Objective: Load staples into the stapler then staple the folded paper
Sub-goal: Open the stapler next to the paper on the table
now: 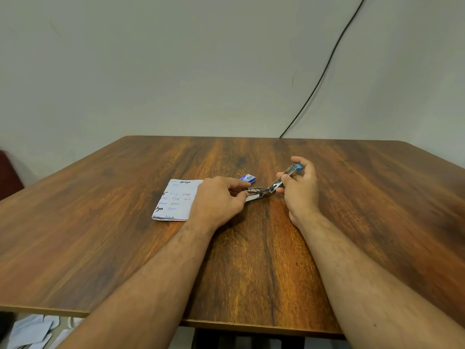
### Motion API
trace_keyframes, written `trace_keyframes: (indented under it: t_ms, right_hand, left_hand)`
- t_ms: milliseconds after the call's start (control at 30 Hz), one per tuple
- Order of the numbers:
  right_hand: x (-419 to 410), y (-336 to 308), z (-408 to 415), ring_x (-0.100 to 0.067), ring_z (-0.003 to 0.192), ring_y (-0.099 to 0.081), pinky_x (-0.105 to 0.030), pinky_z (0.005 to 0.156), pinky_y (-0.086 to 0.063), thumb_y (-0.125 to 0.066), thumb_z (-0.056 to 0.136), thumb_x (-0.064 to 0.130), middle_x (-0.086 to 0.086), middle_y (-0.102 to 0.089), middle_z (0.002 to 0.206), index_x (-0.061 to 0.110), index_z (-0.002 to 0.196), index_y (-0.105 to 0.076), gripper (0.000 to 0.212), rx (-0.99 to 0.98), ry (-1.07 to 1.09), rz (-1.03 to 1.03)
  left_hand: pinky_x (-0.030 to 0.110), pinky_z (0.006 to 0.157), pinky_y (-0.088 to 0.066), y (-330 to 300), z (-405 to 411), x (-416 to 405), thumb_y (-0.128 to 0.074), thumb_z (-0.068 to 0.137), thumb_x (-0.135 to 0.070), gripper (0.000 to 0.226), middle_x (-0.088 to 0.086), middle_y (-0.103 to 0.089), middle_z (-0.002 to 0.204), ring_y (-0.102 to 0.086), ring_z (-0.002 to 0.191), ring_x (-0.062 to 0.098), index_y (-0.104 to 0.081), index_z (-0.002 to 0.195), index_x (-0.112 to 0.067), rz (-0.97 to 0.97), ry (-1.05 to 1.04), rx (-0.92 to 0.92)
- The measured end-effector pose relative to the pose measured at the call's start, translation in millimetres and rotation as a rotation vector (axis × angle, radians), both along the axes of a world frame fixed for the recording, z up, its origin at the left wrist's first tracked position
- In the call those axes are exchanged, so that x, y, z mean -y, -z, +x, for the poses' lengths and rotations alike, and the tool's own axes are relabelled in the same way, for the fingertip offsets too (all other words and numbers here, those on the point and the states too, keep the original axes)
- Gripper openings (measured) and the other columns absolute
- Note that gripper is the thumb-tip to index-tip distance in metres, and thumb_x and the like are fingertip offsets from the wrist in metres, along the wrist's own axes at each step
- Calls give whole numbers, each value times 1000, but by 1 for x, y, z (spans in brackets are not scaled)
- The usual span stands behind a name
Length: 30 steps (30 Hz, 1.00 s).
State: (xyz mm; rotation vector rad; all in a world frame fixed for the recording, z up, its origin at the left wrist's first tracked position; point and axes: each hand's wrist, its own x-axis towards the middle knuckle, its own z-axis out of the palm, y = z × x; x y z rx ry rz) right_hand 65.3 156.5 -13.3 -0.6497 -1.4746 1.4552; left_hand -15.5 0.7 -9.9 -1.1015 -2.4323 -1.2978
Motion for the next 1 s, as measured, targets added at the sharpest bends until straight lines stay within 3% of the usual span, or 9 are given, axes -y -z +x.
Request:
trace_keyframes:
  t_ms: [233, 367, 467, 600, 700, 767, 867, 933, 1000]
  right_hand:
    - [-6, 3, -1, -14, 76, -72, -25, 65, -61, -65, 97, 10, -7, -69, 114, 26, 127, -61, 34, 83, 112, 25]
    - [-7, 3, -3, -18, 80, -75, -14, 57, -55, -66, 96, 11, -4, -68, 119, 19, 134, -62, 39, 151, 174, 3]
    - [-4, 2, -4, -22, 94, -74, -29, 77, -61, -67, 93, 10, -6, -69, 125, 15, 133, -64, 41, 256, 252, 34]
    - [1, -1, -1, -21, 112, -67, -23, 87, -51, -64, 94, 5, -6, -67, 131, 12, 130, -68, 37, 349, 287, 62]
    - [4, 0, -3, -24, 103, -70, -36, 96, -56, -62, 89, 5, -6, -72, 119, 16, 117, -76, 33, 374, 299, 106]
    - [5, 2, -6, -27, 92, -73, -44, 89, -59, -62, 84, 8, -6, -74, 108, 21, 106, -79, 31, 373, 292, 89]
    - [3, 5, -10, -28, 86, -74, -44, 83, -62, -62, 82, 8, -4, -74, 105, 22, 100, -79, 29, 385, 274, 71]
    - [5, 2, -7, -24, 77, -75, -31, 72, -62, -61, 85, 4, -6, -75, 105, 19, 103, -79, 30, 410, 251, 80]
    - [2, 1, -5, -13, 57, -70, -13, 50, -51, -57, 88, -1, -7, -76, 96, 15, 105, -78, 31, 433, 220, 65]
  left_hand:
    - [36, 87, -55, -1, -7, -2, -70, 87, -34, 16, -13, -77, 90, -66, 90, 13, -80, 100, -33, -13, -52, 43]
    - [33, 84, -54, 0, -10, -4, -70, 88, -31, 15, -10, -77, 93, -66, 85, 12, -81, 98, -32, -25, -67, 74]
    - [32, 82, -54, 1, -11, -5, -69, 88, -30, 15, -8, -77, 92, -65, 83, 14, -80, 98, -32, -43, -87, 75]
    - [32, 85, -54, 2, -11, -6, -70, 87, -25, 15, -10, -77, 95, -66, 87, 10, -80, 96, -31, -120, -79, 92]
    - [33, 87, -54, 1, -9, -5, -69, 86, -26, 17, -8, -77, 93, -67, 90, 13, -79, 98, -32, -145, -77, 58]
    - [33, 87, -54, 0, -7, -4, -69, 87, -27, 17, -6, -76, 94, -66, 91, 15, -79, 98, -34, -159, -78, 51]
    - [32, 86, -53, -1, -7, -4, -70, 87, -27, 17, -7, -76, 95, -66, 92, 14, -79, 98, -35, -154, -79, 70]
    - [32, 86, -54, -1, -6, -3, -70, 86, -26, 18, -7, -76, 92, -66, 91, 12, -79, 98, -34, -152, -67, 84]
    - [32, 86, -55, -1, -5, -2, -68, 84, -23, 21, -8, -77, 89, -67, 89, 11, -79, 98, -34, -153, -54, 90]
